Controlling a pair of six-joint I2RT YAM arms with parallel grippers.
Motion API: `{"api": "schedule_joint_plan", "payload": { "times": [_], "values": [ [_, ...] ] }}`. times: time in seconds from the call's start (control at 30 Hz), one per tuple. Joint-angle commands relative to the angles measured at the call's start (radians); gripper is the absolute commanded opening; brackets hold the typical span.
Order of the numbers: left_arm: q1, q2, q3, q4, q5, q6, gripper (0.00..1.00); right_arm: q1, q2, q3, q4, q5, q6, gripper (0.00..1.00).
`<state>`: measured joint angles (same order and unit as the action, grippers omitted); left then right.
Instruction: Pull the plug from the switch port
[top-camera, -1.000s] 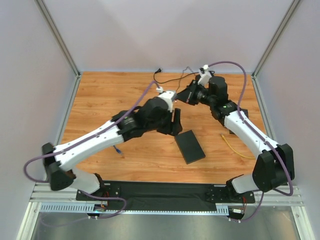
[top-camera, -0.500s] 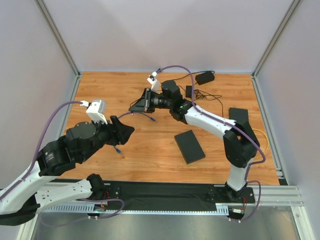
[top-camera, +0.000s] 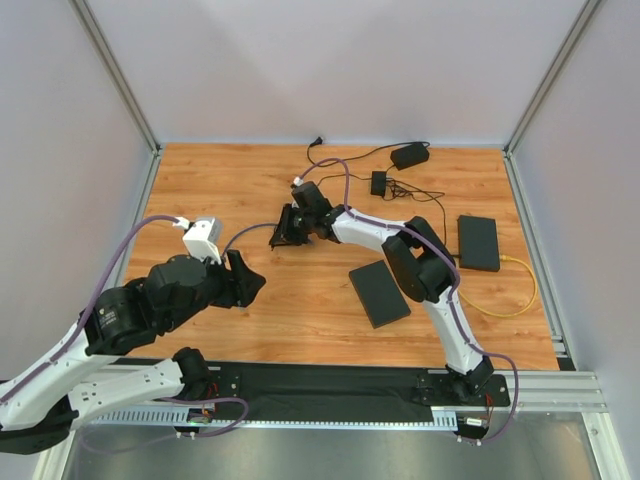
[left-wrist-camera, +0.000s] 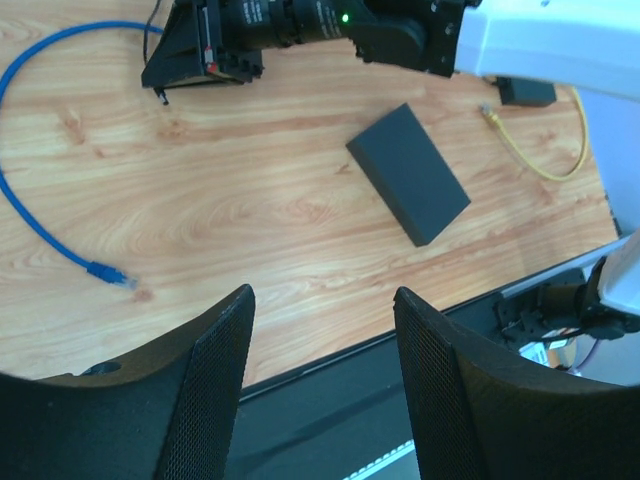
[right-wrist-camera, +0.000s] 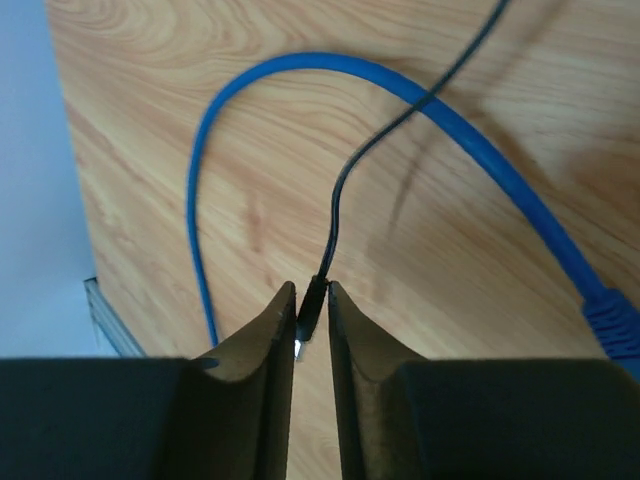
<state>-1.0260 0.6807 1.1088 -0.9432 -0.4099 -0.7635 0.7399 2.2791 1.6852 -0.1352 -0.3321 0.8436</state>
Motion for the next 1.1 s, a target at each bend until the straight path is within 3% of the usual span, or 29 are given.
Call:
{"api": "schedule_joint_plan", "payload": {
  "times": [0.0, 0.13, 0.3, 0.43, 0.53, 0.7, 0.83, 1.07],
  "values": [
    [0.000, -0.029, -0.039, -0.016, 0.031, -0.029, 0.66, 0.003, -0.006, 0.076, -0.090, 0.076, -0.061, 0.22],
    [0.000, -0.059, -0.078, -0.022, 0.025, -0.054, 0.67, 0.000, -0.020, 0.097, -0.181, 0.094, -0.106, 0.41],
    [0.000, -0.067, -0.072, -0.063, 0.057, -0.074, 0.67, -0.004, -0.124, 0.027, -0.274, 0.108, -0.169, 0.54],
    [0.000, -0.061, -0.047, -0.114, 0.060, -0.080, 0.68, -0.004, -0.336, -0.103, -0.374, 0.157, -0.227, 0.59],
    [0.001, -0.069, -0.072, -0.124, 0.071, -0.109, 0.69, -0.007, -0.504, -0.244, -0.435, 0.226, -0.270, 0.68],
    [0.001, -0.041, -0.113, -0.074, 0.137, -0.120, 0.70, -0.049, -0.739, -0.461, -0.515, 0.289, -0.298, 0.70],
    [0.000, 0.049, -0.124, -0.011, 0.209, -0.105, 0.68, -0.161, -0.979, -0.655, -0.509, 0.285, -0.282, 0.70],
    [0.000, 0.251, -0.256, 0.366, 0.419, -0.151, 0.67, -0.292, -1.210, -0.904, -0.523, 0.300, -0.244, 0.67]
  ]
}}
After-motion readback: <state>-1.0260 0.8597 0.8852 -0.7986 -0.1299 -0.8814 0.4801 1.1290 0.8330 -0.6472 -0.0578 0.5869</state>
